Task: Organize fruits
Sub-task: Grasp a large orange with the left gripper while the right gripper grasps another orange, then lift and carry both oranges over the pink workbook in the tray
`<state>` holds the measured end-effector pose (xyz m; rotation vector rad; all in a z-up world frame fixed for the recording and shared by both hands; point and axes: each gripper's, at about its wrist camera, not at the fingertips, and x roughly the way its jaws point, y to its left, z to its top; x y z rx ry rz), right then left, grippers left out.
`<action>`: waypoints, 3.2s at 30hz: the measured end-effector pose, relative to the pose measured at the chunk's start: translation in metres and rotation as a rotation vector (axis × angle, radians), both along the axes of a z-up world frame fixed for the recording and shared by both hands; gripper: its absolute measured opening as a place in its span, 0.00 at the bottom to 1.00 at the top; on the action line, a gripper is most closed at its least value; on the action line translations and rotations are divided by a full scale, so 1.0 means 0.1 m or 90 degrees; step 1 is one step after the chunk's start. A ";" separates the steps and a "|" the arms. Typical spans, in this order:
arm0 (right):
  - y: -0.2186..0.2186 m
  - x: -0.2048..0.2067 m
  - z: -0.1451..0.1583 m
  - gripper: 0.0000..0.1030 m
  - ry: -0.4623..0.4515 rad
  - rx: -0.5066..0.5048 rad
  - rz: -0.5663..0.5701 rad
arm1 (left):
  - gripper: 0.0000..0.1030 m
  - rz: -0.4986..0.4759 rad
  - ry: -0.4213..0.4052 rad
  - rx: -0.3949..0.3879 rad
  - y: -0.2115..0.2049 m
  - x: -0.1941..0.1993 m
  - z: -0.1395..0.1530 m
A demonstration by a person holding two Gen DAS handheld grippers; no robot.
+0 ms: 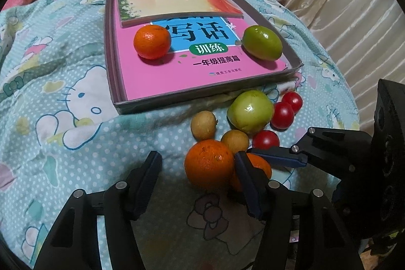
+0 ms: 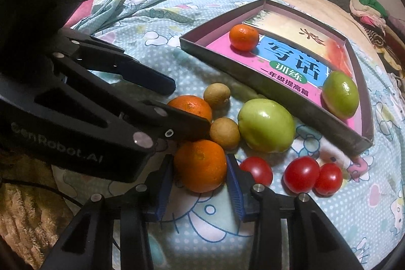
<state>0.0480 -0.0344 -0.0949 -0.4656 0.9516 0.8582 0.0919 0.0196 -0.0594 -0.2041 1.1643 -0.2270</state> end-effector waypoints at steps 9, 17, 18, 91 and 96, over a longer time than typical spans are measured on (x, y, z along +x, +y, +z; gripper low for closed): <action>-0.04 0.04 0.01 0.38 0.016 0.016 -0.004 | 0.40 -0.013 0.016 -0.061 0.01 0.05 -0.05; -0.08 0.02 0.07 0.38 0.018 0.038 0.000 | 0.39 -0.010 0.005 -0.049 0.06 -0.03 0.02; -0.09 0.02 0.09 0.38 0.018 0.042 0.000 | 0.39 -0.008 0.003 -0.045 0.07 -0.04 0.02; -0.66 0.60 0.72 0.38 -0.074 0.249 -0.190 | 0.39 0.176 -0.166 -0.003 0.37 0.13 0.63; -0.67 0.66 0.74 0.38 -0.082 0.254 -0.203 | 0.39 0.178 -0.167 0.002 0.36 0.18 0.59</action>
